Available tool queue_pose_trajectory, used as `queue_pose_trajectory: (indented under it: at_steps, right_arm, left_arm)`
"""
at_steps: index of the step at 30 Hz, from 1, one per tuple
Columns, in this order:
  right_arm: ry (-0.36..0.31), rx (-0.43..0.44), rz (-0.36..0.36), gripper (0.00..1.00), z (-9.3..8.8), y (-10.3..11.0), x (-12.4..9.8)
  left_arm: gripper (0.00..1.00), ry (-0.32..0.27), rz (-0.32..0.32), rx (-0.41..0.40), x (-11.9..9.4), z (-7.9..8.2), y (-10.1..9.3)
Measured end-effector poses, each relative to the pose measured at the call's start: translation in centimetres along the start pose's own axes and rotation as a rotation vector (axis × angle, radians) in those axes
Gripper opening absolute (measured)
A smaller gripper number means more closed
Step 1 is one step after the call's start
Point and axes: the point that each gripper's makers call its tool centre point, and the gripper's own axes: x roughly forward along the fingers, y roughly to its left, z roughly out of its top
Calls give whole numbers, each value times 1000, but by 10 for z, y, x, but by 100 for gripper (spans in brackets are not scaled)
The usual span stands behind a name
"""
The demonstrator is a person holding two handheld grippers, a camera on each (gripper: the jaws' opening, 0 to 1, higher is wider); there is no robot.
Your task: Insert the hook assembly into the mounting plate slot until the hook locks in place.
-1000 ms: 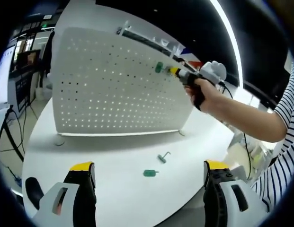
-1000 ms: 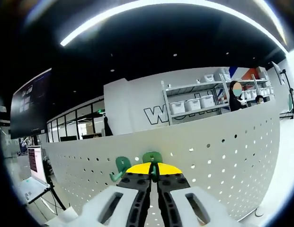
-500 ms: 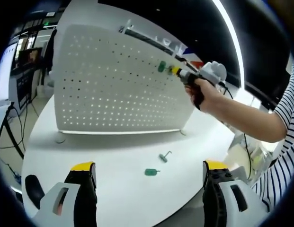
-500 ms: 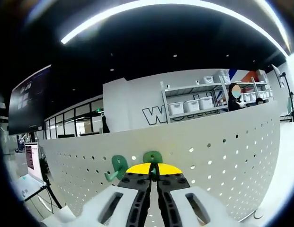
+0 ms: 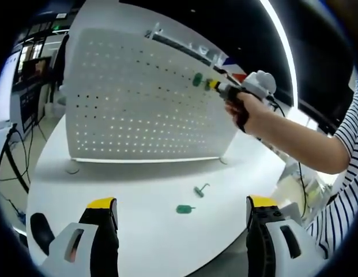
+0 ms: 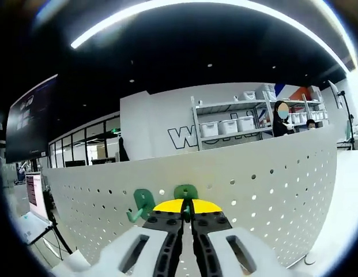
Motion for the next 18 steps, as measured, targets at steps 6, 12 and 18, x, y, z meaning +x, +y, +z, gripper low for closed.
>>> queue_pose_trajectory:
  at_steps: [6, 12, 18]
  right_arm:
    - [33, -78, 27, 9, -2, 8, -1]
    - [24, -34, 17, 21, 8, 7, -4]
    - [-1, -50, 19, 26, 27, -3, -17]
  left_arm:
    - [93, -7, 2, -3, -2, 1, 0]
    - [93, -12, 3, -2, -5, 1, -2]
    - [94, 21, 32, 5, -6, -9, 6]
